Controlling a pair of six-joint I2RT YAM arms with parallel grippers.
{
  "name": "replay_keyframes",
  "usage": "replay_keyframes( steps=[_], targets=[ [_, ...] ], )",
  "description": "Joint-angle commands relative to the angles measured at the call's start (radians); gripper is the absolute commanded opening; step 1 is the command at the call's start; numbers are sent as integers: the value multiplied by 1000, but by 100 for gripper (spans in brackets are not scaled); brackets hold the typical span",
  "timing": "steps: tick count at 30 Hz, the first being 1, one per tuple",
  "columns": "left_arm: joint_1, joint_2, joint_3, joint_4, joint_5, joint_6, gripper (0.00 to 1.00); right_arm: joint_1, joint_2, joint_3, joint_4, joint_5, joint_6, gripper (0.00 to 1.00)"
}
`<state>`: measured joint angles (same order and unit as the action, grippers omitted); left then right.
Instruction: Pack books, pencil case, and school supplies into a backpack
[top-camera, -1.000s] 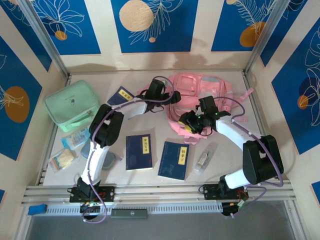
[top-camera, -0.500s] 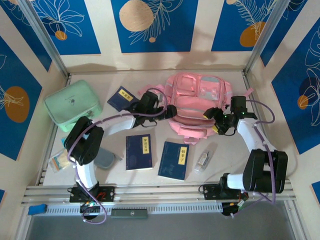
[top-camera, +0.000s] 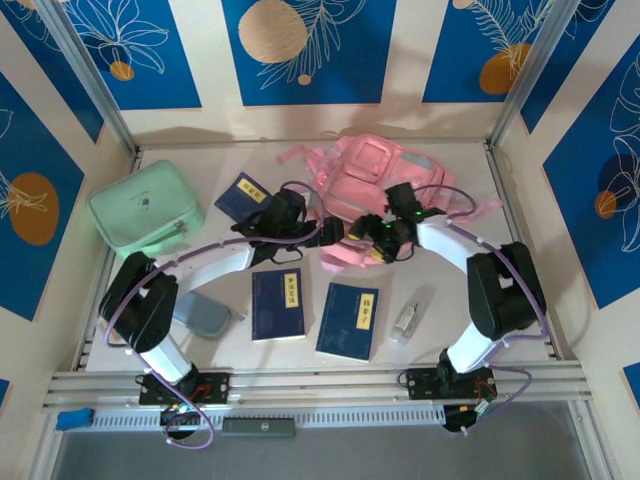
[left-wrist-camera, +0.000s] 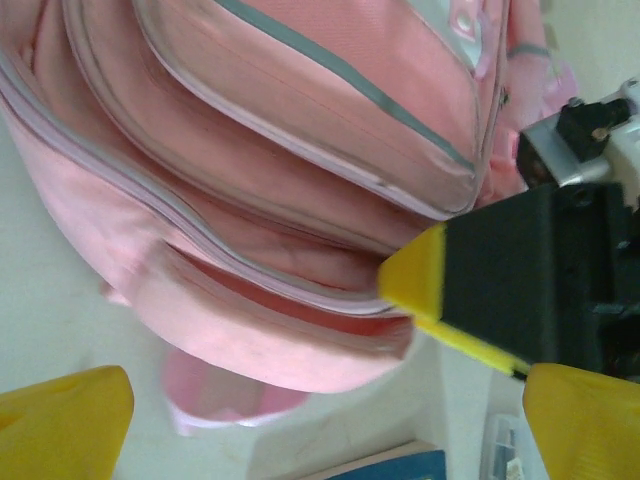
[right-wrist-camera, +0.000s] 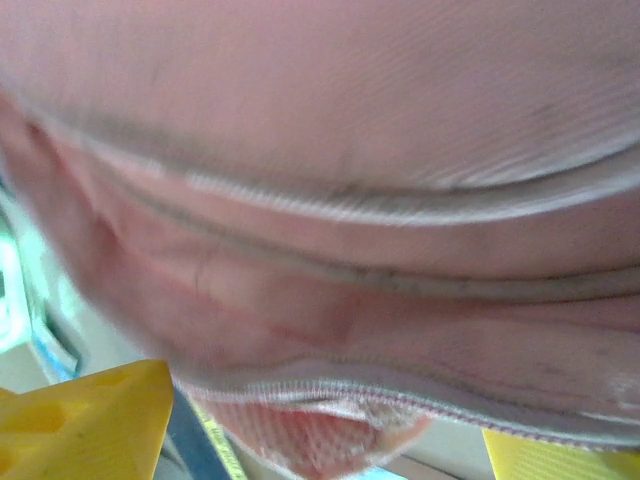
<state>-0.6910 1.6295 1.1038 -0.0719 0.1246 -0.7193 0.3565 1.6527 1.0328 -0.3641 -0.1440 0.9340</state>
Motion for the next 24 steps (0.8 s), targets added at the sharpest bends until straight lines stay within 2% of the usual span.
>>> replay_keyframes(
  steps=[1,3,6,9,13,17,24],
  targets=[
    [31,-76,-22,-59,-56,43,99,79,40,83,38,5,64,79],
    [46,-103,-33,-67,-59,47,99,105,28,115,-4,21,35,80],
    [48,-128,-43,-70,-59,47,99,69,-34,80,-52,-11,12,81],
    [44,-128,-86,1,-19,-14,99,-31,-137,-5,-85,-44,-24,81],
    [17,-84,-115,112,13,-79,99,-224,-202,-32,-187,-69,-124,81],
    [-35,-2,-75,160,29,-118,99,-411,-184,-29,-200,-100,-167,80],
    [-105,119,-4,218,36,-170,99,-525,-11,68,-139,-63,-195,78]
  ],
)
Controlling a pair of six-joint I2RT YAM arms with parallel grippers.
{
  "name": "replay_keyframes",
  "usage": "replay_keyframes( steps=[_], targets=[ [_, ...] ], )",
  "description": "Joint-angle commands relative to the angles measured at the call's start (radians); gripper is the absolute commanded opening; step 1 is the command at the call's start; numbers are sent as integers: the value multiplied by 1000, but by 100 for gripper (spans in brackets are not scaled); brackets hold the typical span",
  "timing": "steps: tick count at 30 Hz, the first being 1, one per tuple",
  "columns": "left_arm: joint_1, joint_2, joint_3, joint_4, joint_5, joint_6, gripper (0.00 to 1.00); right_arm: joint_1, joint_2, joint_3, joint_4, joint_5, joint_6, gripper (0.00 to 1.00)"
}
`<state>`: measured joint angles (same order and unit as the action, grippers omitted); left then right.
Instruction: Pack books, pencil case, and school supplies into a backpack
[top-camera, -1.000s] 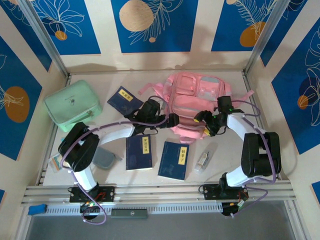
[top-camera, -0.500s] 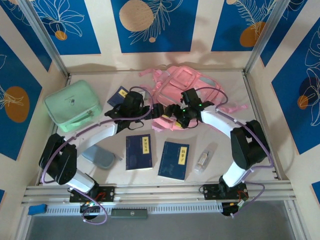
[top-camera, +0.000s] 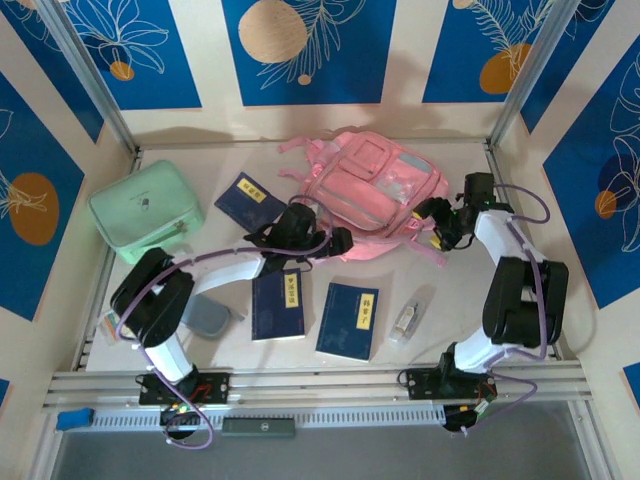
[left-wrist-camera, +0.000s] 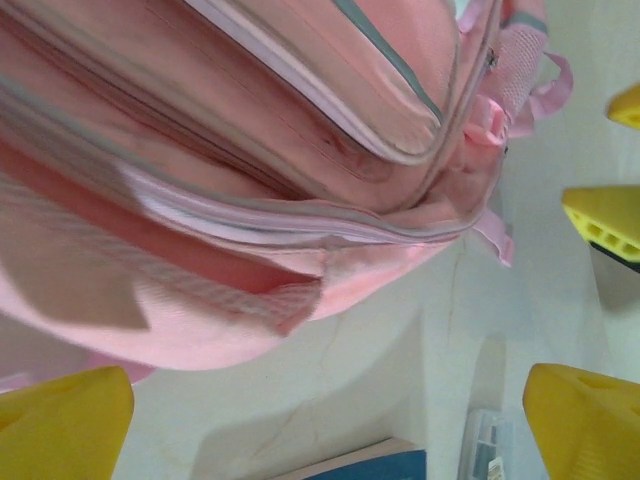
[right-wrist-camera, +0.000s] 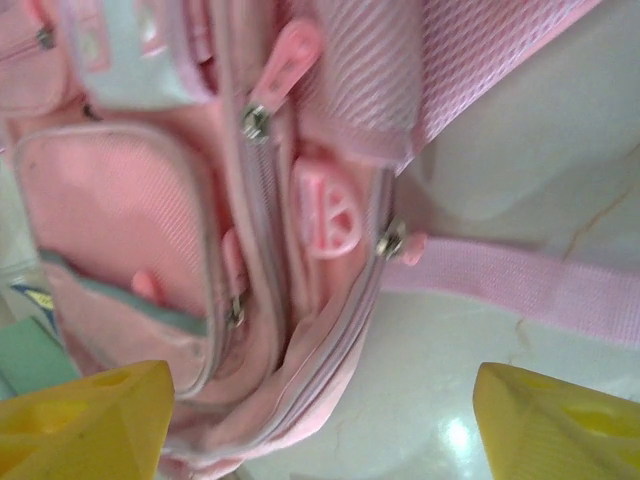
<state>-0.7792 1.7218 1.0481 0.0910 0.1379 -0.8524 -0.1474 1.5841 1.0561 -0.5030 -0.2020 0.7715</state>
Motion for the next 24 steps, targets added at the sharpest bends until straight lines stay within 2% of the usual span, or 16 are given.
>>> replay_keyframes(
  steps=[1,8,14,20,24],
  targets=[
    [-22,40,59,55,24,-44,99,-30,88,57,20,-12,-36,77],
    [-24,104,93,33,16,-46,99,-49,293,200,41,-36,-61,70],
    [-17,140,115,10,-4,-33,100,-53,372,252,112,-90,-87,58],
    [5,162,139,-19,-19,-4,100,-65,376,234,136,-132,-86,25],
    [32,184,164,-33,-29,35,99,-86,288,144,194,-172,-57,9]
  ],
)
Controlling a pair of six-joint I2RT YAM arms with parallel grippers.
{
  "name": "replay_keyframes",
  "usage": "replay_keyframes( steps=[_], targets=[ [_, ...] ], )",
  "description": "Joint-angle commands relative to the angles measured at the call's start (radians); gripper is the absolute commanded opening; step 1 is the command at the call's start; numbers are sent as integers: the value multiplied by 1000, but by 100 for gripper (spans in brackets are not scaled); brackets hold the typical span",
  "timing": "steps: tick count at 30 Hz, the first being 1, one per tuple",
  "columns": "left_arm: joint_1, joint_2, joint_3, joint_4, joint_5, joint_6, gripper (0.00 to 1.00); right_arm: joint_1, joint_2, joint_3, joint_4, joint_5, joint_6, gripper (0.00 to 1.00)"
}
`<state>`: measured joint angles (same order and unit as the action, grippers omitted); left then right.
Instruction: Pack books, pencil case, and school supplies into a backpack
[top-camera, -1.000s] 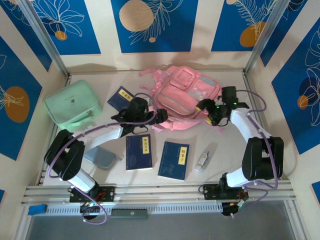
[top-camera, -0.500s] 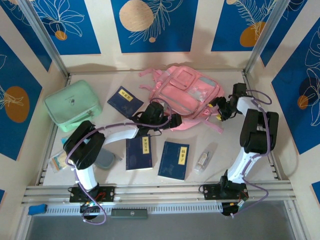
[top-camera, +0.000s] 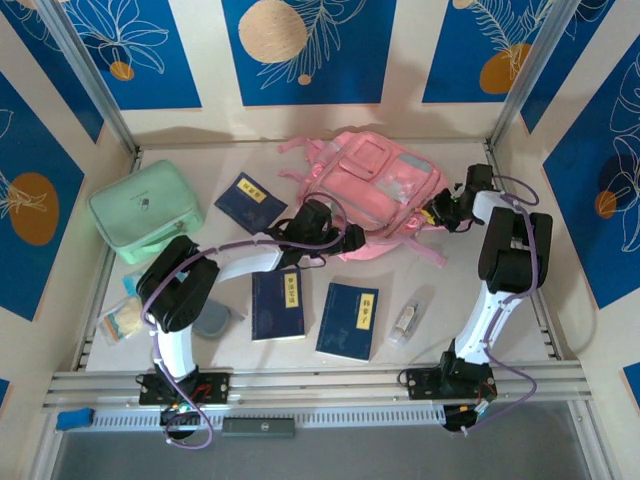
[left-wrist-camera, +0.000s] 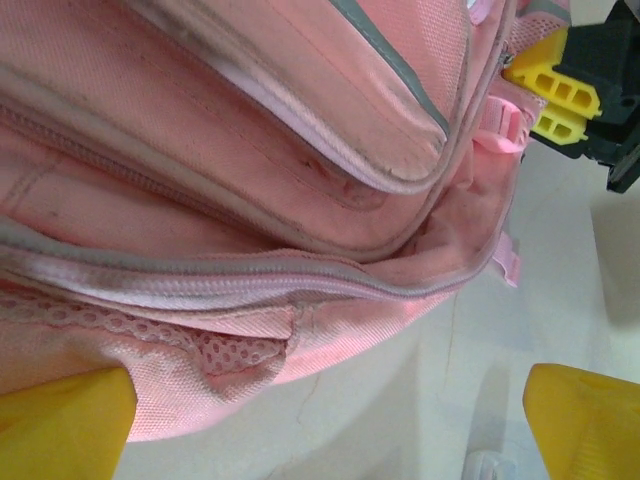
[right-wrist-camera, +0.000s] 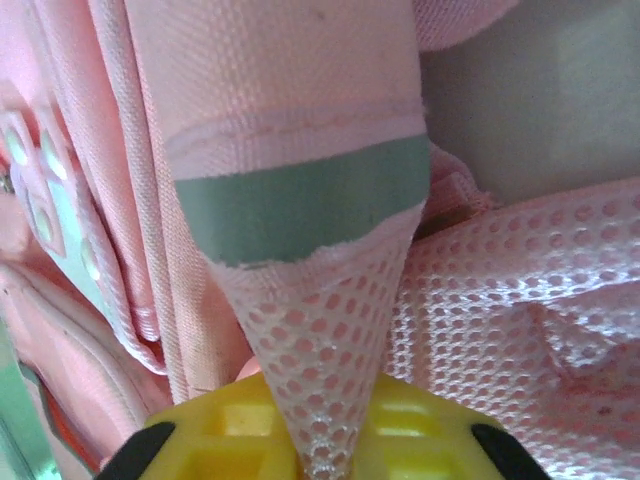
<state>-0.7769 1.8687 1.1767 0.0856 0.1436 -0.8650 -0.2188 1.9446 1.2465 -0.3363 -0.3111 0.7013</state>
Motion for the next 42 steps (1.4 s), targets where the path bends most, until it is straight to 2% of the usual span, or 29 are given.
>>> replay_keyframes(
  steps=[1,10,16,19,23,25,28,33,35,38,42],
  targets=[
    [38,45,46,-28,-36,57,99,-19,-101,-69,30,-63,17,7],
    [155,140,252,-109,-17,217,100,-15,-379,-316,64,-75,81,0],
    [227,171,345,-189,23,308,99,34,-562,-447,66,-27,222,0],
    [246,142,340,-222,62,344,99,68,-617,-479,73,20,298,0],
    [248,31,299,-311,8,384,100,119,-650,-497,82,80,388,0],
    [241,-38,256,-324,16,363,99,142,-661,-498,69,111,427,0],
    [199,-153,142,-276,12,327,100,183,-686,-508,55,177,480,0],
    [53,-254,39,-259,-44,301,92,224,-722,-530,71,222,549,0],
    [-13,-257,9,-215,-49,292,88,236,-730,-520,46,238,558,0],
    [-100,-228,-7,-145,-63,299,75,246,-738,-516,31,248,562,0],
    [-181,-149,26,-98,-70,345,71,252,-747,-528,41,227,585,0]
  ],
)
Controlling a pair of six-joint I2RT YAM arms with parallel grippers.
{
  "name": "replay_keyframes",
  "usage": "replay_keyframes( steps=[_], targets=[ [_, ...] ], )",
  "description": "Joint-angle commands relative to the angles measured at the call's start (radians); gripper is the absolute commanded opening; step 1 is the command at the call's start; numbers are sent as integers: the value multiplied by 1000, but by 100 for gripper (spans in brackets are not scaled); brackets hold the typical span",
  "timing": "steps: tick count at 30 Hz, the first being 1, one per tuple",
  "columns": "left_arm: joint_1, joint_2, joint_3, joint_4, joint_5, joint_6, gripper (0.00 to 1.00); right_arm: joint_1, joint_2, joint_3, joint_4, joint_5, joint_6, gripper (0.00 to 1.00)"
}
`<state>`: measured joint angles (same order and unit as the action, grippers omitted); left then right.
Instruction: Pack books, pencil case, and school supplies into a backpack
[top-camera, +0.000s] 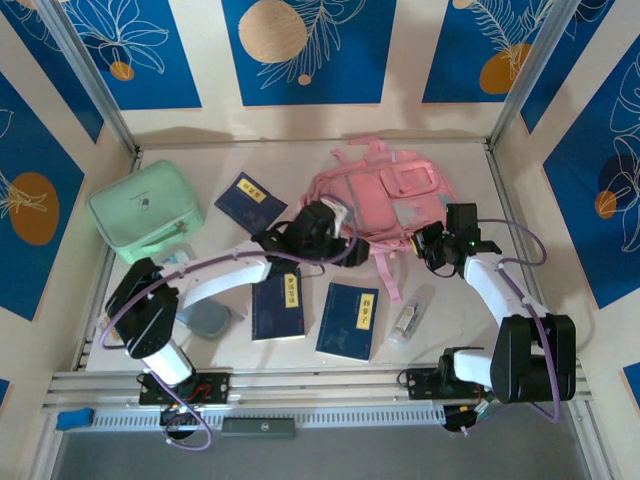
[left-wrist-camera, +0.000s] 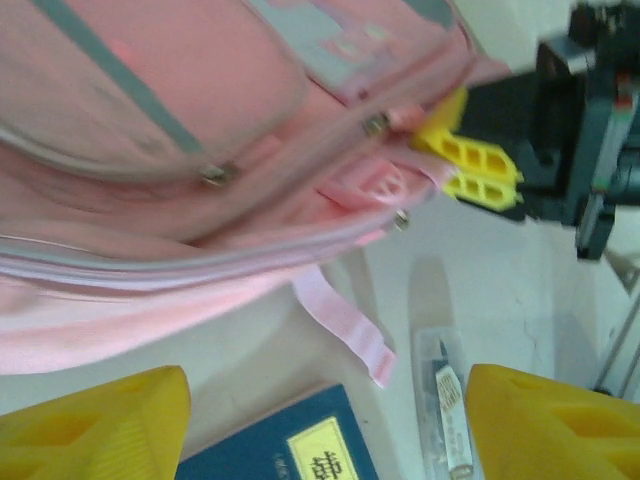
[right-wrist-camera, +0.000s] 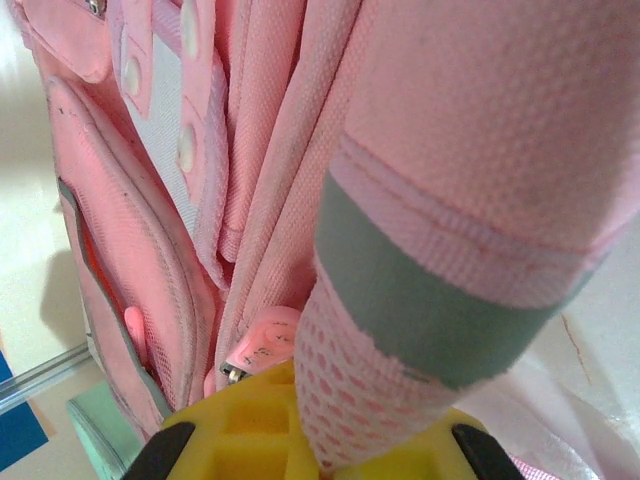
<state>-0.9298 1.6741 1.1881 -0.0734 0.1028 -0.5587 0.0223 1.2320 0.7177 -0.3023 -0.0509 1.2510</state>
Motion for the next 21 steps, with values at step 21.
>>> replay_keyframes(
  steps=[21],
  targets=[
    [-97,366,159,300,-59,98,49,27,-61,6,-8,-49,44,0]
  ],
)
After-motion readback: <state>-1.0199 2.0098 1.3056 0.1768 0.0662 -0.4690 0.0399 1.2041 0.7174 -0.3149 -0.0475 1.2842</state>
